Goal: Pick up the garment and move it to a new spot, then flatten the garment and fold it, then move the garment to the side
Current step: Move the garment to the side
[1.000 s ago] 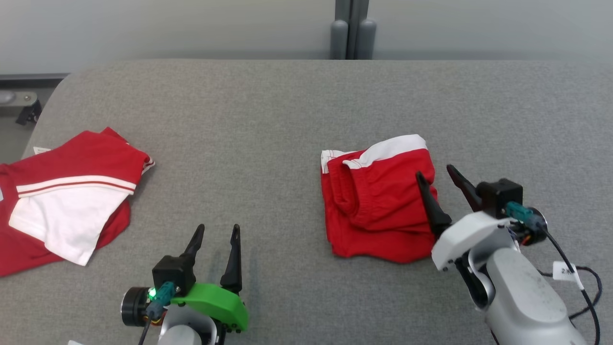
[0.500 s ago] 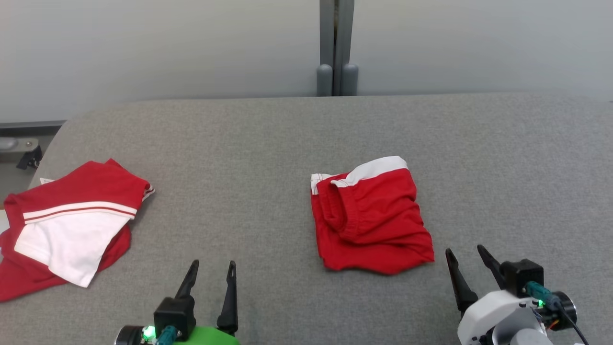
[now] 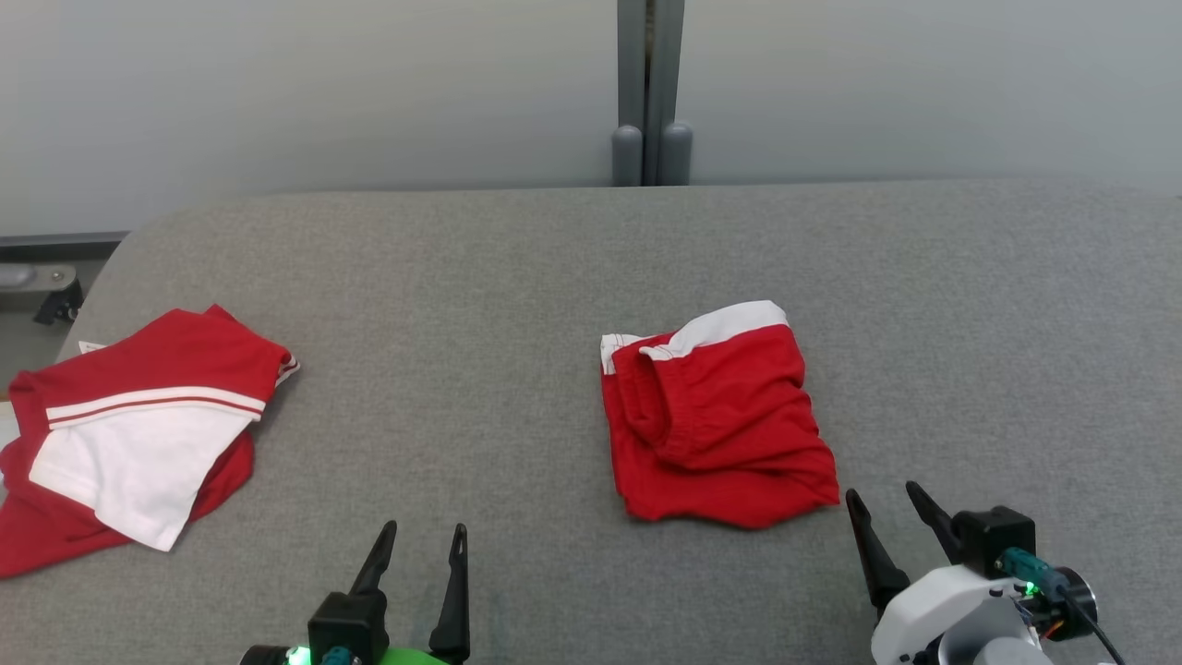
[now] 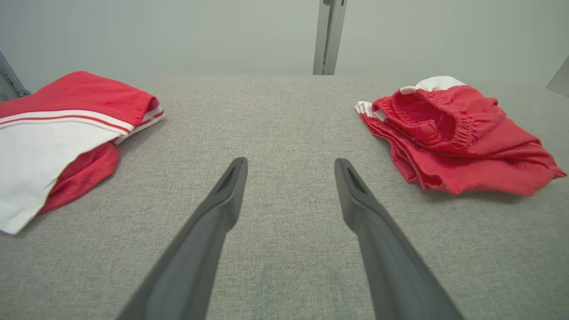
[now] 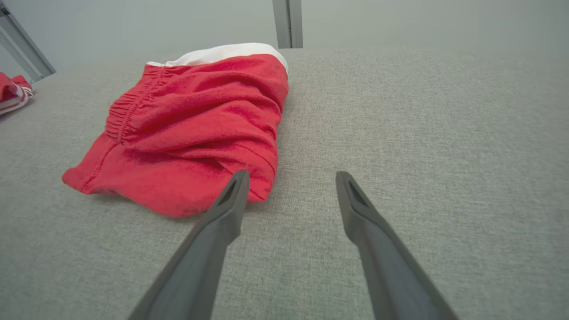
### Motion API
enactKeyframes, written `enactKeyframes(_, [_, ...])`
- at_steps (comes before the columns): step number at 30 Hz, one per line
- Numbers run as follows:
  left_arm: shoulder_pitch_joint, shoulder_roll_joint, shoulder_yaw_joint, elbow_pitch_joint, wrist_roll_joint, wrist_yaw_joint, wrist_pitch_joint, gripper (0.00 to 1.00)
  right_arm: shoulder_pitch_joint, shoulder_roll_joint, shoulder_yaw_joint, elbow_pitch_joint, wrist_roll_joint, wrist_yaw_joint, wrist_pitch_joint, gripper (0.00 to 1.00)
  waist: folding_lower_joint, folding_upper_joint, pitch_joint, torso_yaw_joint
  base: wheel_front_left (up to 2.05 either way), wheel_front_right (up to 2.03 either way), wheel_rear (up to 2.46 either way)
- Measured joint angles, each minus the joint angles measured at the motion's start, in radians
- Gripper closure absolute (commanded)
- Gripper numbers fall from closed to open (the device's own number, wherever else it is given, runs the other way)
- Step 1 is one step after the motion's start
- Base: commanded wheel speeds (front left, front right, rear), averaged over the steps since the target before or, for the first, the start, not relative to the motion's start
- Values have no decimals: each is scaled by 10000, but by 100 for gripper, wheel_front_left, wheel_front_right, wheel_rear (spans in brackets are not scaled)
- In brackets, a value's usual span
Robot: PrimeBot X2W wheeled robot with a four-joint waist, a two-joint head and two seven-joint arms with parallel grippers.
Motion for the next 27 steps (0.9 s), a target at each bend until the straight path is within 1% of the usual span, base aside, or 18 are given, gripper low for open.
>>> enactKeyframes(4, [-168,0,-94,-40,-48,-21,0,0,-552,2,48,221,8,0,-2,0,0,0,200,77,0,0,0])
enactKeyframes(11, [-951,0,-384,-171,-196,-54,0,0,-2355,-2,8,593,123,0,-2,0,0,0,978,280,0,0,0])
enactKeyframes(15, [-1446,2,-531,-180,-236,-98,0,0,-3365,4,-75,1331,-4,0,-2,0,0,0,1563,448,0,0,0])
enactKeyframes(19, [-1804,2,-662,-144,-313,-140,0,0,-3964,8,-94,2489,-146,0,-2,0,0,0,2132,656,0,0,0])
enactKeyframes(20, [-1856,2,-677,-138,-316,-140,0,0,-4025,4,-75,2732,-142,0,-2,35,0,0,2235,703,0,0,0])
enactKeyframes(21, [-1938,0,-681,-125,-345,-138,0,0,-4140,8,-31,3097,-90,0,-33,100,0,0,2457,818,0,0,0])
enactKeyframes(24, [-1943,2,-650,-146,-351,-132,0,0,-4239,19,4,3041,71,6,-44,100,0,0,2655,905,0,0,0])
enactKeyframes(27, [-1939,2,-625,-230,-295,-180,0,0,-4083,52,-176,2709,130,15,-40,100,0,-1,2691,794,0,0,0])
